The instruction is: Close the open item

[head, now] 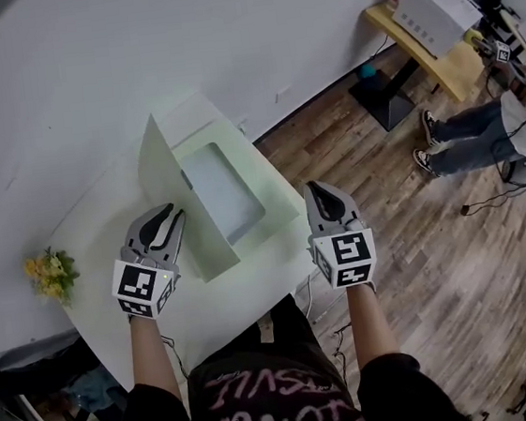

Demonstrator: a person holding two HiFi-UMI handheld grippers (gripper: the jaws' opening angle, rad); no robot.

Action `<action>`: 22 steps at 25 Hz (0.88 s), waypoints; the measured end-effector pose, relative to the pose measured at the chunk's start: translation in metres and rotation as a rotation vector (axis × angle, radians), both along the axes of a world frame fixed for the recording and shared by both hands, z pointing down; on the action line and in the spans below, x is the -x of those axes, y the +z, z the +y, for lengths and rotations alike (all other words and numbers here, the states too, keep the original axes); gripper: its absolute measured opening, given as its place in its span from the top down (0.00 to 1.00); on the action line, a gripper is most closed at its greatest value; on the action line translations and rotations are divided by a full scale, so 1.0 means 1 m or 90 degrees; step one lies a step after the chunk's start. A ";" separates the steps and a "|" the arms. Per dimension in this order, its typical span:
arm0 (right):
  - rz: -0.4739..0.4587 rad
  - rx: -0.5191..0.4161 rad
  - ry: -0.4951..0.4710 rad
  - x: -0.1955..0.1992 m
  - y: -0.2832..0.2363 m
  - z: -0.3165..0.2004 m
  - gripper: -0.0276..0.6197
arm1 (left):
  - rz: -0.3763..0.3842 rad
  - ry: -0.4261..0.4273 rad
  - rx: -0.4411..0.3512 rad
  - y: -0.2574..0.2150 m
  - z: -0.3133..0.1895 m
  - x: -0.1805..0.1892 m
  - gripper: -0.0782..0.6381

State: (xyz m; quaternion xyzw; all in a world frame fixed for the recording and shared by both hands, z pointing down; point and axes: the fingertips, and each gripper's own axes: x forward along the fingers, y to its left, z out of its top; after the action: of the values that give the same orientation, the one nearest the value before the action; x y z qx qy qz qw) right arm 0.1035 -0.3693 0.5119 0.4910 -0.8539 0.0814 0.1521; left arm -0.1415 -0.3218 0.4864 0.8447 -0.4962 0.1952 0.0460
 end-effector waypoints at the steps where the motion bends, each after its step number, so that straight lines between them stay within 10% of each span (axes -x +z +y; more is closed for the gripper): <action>1: 0.000 -0.003 0.003 -0.005 0.000 -0.001 0.92 | -0.013 0.009 0.002 0.003 -0.004 -0.006 0.78; 12: 0.007 0.021 0.047 -0.068 0.019 -0.001 0.92 | -0.128 0.111 0.033 0.035 -0.044 -0.077 0.78; 22: 0.013 0.044 0.077 -0.108 0.036 -0.004 0.92 | -0.137 0.155 0.102 0.083 -0.070 -0.123 0.78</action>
State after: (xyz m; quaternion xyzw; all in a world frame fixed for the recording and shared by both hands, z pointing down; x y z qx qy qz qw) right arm 0.2118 -0.3737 0.5477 0.5369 -0.8178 0.1149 0.1724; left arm -0.0187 -0.3913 0.5693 0.8664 -0.3750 0.3278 0.0358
